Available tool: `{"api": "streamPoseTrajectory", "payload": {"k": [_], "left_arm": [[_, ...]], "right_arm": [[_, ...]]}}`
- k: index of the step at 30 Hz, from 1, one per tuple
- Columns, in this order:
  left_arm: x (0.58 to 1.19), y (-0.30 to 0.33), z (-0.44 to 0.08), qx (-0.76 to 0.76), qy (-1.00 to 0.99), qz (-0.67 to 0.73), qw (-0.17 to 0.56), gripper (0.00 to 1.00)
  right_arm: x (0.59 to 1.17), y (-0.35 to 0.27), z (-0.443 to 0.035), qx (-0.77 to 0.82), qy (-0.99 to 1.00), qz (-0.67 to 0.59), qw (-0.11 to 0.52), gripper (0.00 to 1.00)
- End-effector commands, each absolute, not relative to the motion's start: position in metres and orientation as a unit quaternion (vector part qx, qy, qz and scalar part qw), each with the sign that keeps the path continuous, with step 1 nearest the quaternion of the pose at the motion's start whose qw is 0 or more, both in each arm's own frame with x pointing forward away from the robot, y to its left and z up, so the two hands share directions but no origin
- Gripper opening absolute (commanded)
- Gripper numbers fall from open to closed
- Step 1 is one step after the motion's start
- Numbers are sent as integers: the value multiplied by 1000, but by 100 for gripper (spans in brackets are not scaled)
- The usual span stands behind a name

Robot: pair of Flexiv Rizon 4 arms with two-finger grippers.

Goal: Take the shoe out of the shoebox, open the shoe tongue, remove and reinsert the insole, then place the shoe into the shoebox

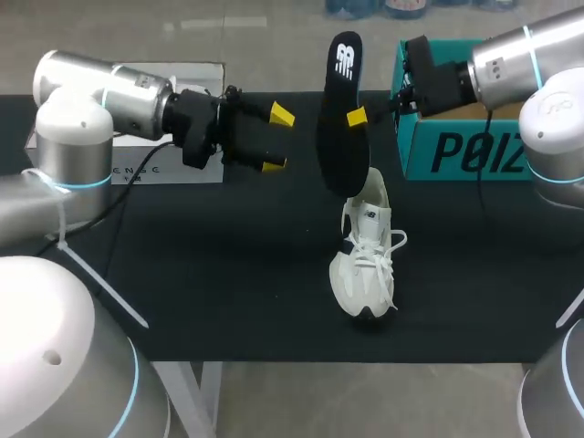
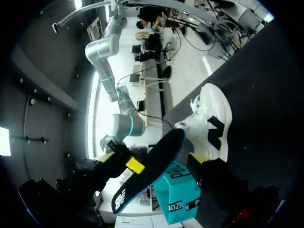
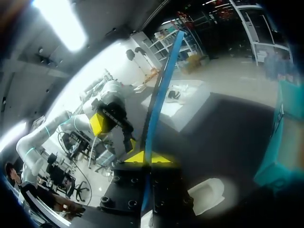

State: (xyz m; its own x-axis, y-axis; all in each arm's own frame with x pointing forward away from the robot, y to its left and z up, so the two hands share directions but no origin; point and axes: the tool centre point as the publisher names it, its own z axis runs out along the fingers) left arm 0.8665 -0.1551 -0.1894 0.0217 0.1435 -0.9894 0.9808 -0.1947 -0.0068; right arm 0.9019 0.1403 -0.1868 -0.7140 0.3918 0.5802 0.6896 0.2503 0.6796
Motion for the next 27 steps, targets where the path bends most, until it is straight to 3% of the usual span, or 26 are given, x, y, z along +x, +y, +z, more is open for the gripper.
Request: {"api": "streamPoseTrajectory", "payload": {"k": [1,27], "left_arm": [[838,-145,-194,560,497,-493,443,100],[838,-147,-193,559,496,-495,443,100]], "right_arm": [[897,138,-187,-366,-774,-499,132,0],[896,137,-186,-369,-772,-501,131,0]]}}
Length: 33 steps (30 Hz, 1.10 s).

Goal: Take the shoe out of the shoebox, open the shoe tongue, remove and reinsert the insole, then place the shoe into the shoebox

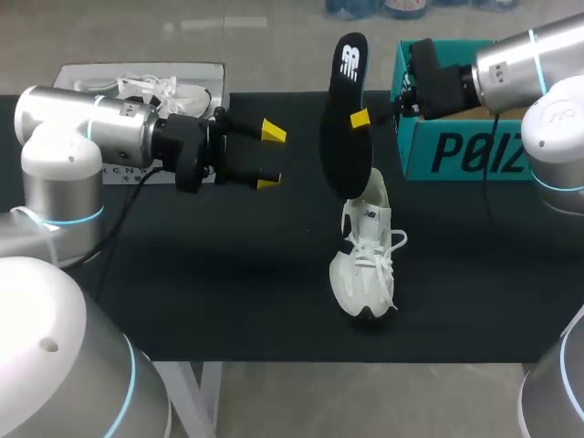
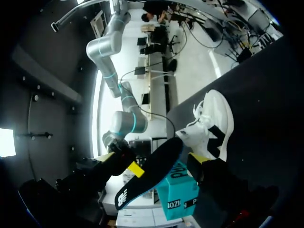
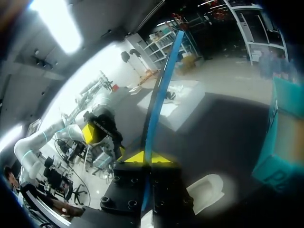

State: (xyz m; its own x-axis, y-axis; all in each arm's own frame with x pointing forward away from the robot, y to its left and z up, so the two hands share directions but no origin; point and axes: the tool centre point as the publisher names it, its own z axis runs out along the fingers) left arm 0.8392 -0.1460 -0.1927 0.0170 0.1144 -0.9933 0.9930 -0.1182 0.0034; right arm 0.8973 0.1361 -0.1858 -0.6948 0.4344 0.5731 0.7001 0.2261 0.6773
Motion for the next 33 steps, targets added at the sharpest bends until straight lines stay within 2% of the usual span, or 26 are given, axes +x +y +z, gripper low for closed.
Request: {"api": "streamPoseTrajectory", "payload": {"k": [1,7,17,33], "left_arm": [[838,-147,-193,559,496,-495,443,100],[840,-145,-192,553,512,-488,440,100],[833,-114,-206,507,611,-475,380,100],[819,-61,-194,451,681,-449,363,100]], "right_arm": [[896,137,-186,-369,-772,-501,131,0],[896,137,-186,-369,-772,-501,131,0],[896,137,-186,-369,-772,-501,131,0],[896,137,-186,-369,-772,-501,131,0]]}}
